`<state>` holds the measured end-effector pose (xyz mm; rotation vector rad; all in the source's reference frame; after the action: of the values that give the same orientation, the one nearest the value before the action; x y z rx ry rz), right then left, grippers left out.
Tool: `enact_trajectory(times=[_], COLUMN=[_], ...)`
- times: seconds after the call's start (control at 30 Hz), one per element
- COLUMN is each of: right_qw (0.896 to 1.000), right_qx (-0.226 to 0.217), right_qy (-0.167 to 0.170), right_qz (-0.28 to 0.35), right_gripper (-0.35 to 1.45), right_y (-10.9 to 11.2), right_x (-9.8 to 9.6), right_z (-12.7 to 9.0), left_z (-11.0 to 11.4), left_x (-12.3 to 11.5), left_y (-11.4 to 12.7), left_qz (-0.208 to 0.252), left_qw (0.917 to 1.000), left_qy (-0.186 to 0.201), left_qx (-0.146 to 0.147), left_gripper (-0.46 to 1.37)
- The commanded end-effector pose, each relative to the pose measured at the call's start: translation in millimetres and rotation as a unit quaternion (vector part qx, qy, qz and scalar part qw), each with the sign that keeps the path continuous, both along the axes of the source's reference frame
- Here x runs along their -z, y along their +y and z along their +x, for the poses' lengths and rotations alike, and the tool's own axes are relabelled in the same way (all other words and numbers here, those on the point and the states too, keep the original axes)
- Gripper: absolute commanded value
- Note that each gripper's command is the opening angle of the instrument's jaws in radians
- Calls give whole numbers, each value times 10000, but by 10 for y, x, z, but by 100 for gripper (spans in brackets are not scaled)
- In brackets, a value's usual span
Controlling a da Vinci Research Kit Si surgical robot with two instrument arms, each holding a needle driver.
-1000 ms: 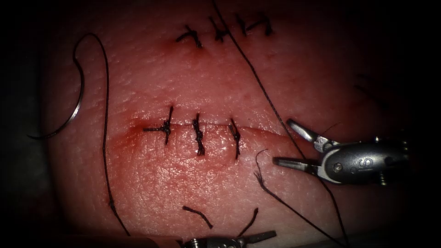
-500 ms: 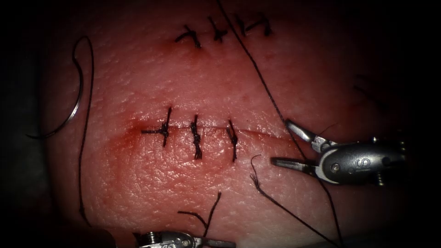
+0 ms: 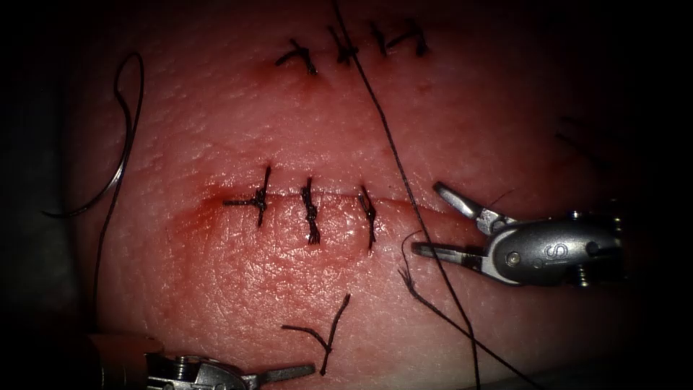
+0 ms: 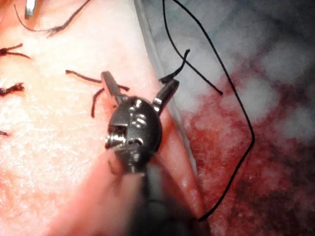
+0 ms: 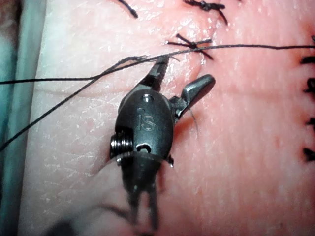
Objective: Wound Closure
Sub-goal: Set down suture off-cut
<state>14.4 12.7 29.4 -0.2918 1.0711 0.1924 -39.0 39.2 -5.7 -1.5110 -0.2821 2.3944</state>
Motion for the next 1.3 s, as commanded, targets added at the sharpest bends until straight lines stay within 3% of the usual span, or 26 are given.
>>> enact_trajectory(times=[0.03,0.17,0.3,0.7,0.97,1.1,1.2,1.3], right_qw=[10000,10000,10000,9990,9984,9986,9987,9988], right_qx=[33,55,47,-173,-254,-242,-233,-225], right_qy=[4,16,-30,-413,-496,-473,-458,-443], right_qz=[13,16,21,12,12,18,23,27], right_gripper=[118,114,109,110,113,114,114,115], right_y=[0,0,0,-1,-2,-3,-3,-4], right_x=[0,1,2,7,9,9,10,10], right_z=[-1,-5,-11,-38,-43,-39,-37,-35], left_z=[0,-5,-9,-27,-27,-27,-25,-24], left_x=[6,26,27,-19,-39,-46,-46,-48], left_y=[6,31,47,75,87,91,93,95], left_qz=[-58,-343,-486,-1197,-1592,-2235,-2585,-2926], left_qw=[9999,9990,9981,9902,9828,9670,9538,9332], left_qy=[-45,39,158,604,860,1217,1489,1871], left_qx=[108,276,357,396,372,117,-364,-924], left_gripper=[101,112,112,104,99,88,89,88])
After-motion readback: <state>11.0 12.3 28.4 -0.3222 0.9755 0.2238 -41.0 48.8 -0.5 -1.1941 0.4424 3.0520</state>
